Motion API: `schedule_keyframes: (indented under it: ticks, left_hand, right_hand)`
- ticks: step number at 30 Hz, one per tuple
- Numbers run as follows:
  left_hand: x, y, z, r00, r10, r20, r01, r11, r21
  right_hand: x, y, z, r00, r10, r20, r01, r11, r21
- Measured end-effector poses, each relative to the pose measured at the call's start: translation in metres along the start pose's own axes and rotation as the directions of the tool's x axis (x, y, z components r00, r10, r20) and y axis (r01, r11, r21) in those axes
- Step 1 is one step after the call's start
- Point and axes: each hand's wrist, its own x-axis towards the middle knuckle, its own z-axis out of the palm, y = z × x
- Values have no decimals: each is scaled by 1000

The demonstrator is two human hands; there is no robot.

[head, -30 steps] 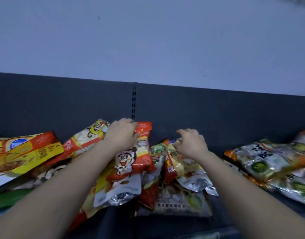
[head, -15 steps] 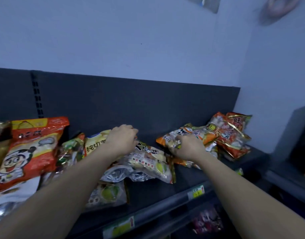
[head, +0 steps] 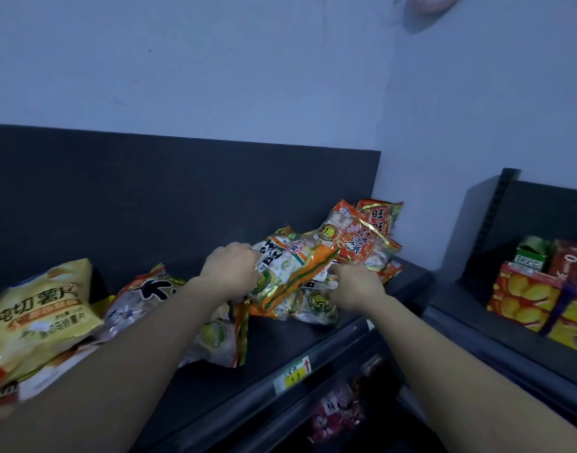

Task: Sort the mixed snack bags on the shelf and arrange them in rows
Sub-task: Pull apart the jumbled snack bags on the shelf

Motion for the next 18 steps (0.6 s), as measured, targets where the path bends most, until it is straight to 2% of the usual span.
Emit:
schedule_keyframes:
  ticks: [8, 18]
  left_hand:
    - [89, 28, 34, 994, 91, 53, -91, 996, -3]
    - [201, 50, 63, 983, 182, 34, -180, 982, -58]
  right_hand:
    - [58, 50, 17, 997, 80, 19, -80, 997, 13]
    - [141, 102, 36, 977, 206, 49, -208, 977, 41]
